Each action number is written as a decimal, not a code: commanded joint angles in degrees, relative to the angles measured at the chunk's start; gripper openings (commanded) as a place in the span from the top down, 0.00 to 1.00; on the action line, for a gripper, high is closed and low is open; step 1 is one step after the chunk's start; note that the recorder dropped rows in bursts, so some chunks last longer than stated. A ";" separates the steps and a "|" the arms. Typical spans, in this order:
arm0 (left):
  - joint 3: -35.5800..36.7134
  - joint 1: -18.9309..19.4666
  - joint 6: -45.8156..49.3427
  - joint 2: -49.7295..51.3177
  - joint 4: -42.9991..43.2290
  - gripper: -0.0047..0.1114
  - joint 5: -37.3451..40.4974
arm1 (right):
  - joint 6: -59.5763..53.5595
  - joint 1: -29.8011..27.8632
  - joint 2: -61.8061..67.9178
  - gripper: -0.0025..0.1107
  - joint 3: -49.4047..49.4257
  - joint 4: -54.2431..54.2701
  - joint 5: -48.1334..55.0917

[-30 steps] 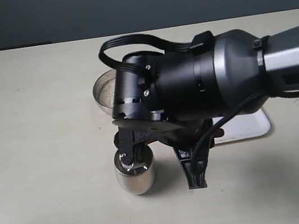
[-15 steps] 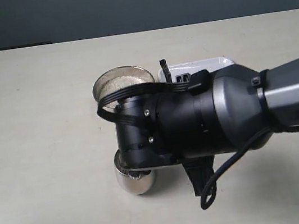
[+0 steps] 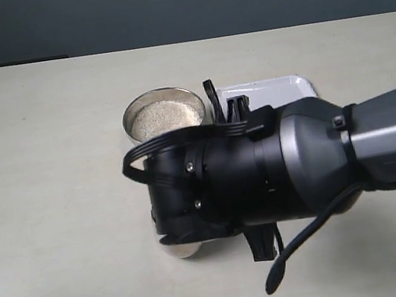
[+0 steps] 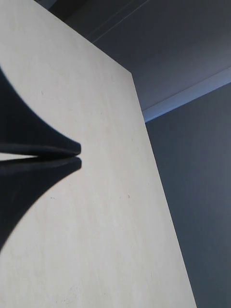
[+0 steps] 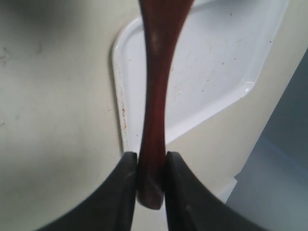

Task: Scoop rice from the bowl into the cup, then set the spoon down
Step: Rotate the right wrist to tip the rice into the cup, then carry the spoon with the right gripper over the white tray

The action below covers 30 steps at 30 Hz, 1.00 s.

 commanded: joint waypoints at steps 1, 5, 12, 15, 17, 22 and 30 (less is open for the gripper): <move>-0.14 -0.03 -0.17 -0.26 -0.13 0.96 -0.39 | 0.77 0.87 -0.44 0.99 0.12 -3.43 0.12; -0.14 -0.03 -0.17 -0.26 -0.13 0.96 -0.39 | 0.79 0.87 -0.44 0.99 0.12 -5.07 0.12; -0.14 -0.03 -0.17 -0.26 -0.13 0.96 -0.39 | 1.14 2.34 -0.44 0.99 0.55 -5.59 0.12; -0.14 -0.03 -0.17 -0.26 -0.13 0.96 -0.39 | 2.24 3.00 -0.44 0.99 1.71 -6.55 0.12; -0.14 -0.03 -0.17 -0.26 -0.13 0.96 -0.39 | 3.41 3.13 -0.44 0.99 2.55 -7.27 0.12; -0.14 -0.03 -0.17 -0.26 -0.13 0.96 -0.39 | 7.14 3.13 -0.44 0.99 4.44 -10.29 0.12; -0.14 -0.03 -0.17 -0.26 -0.13 0.96 -0.39 | 9.50 3.13 -0.44 0.99 5.08 -13.93 0.12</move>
